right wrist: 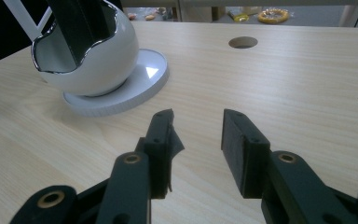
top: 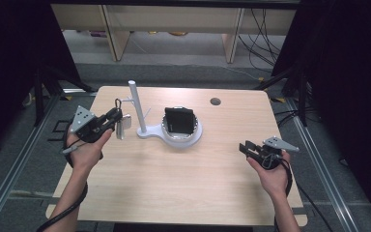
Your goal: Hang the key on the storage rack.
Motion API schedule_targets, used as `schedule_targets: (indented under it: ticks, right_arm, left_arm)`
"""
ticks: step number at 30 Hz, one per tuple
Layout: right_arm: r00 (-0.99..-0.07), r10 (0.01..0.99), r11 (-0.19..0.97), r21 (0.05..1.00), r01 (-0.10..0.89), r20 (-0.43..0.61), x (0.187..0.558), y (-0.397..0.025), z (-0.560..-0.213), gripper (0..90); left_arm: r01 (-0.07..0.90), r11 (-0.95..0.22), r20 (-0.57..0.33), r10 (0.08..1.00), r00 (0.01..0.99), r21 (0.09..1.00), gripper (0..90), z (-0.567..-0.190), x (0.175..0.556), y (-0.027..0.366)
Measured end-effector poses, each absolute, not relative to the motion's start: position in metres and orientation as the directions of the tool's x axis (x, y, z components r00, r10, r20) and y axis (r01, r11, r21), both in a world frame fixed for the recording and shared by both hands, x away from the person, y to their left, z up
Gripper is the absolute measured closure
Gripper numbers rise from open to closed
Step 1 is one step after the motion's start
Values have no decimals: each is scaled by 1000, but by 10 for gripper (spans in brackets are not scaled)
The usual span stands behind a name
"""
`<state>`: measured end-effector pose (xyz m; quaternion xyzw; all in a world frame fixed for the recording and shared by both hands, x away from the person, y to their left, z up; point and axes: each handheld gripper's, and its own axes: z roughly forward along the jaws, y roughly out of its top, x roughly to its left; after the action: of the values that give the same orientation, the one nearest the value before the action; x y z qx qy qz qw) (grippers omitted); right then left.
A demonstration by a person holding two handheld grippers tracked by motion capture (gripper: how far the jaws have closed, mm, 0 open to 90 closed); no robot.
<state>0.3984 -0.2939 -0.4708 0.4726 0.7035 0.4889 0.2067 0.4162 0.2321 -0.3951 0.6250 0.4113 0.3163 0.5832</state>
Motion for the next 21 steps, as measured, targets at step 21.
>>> schedule_targets:
  ticks: [21]
  right_arm:
    - [-483,855,60,890,452,188,400,-293,-473,645]
  left_arm:
    - [188,19,-104,884,456,982,757,-401,434,231]
